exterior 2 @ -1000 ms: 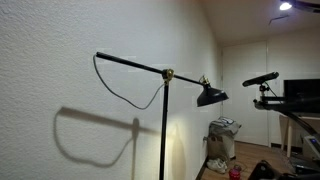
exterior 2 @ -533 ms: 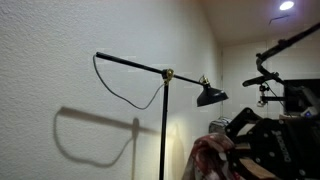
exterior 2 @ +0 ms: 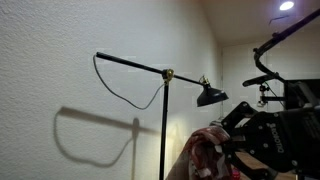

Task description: Pick the cloth and hang it on the rope on the lamp stand

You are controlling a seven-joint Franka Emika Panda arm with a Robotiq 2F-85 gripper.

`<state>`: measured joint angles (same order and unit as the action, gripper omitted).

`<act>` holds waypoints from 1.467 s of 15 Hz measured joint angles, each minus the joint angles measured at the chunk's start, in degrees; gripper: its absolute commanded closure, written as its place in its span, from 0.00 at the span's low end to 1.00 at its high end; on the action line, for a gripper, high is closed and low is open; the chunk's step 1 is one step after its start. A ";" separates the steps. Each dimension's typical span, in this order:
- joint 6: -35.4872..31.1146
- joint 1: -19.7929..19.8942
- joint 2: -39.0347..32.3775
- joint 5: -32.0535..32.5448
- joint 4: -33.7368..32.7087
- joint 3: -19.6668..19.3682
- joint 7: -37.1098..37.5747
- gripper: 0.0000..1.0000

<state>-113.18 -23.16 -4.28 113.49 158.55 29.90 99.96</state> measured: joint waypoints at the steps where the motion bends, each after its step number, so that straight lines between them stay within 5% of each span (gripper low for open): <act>1: 0.00 -0.01 -0.07 0.00 0.00 -0.01 0.00 0.99; 10: 6.64 0.13 7.16 -3.36 -0.36 -3.44 10.92 0.99; 16: 18.41 0.46 8.49 -2.94 -0.46 -7.57 22.04 0.96; 22: 18.79 1.02 7.82 -2.94 -0.52 -8.89 26.32 0.99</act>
<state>-94.39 -22.14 3.54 110.55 158.03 21.01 126.28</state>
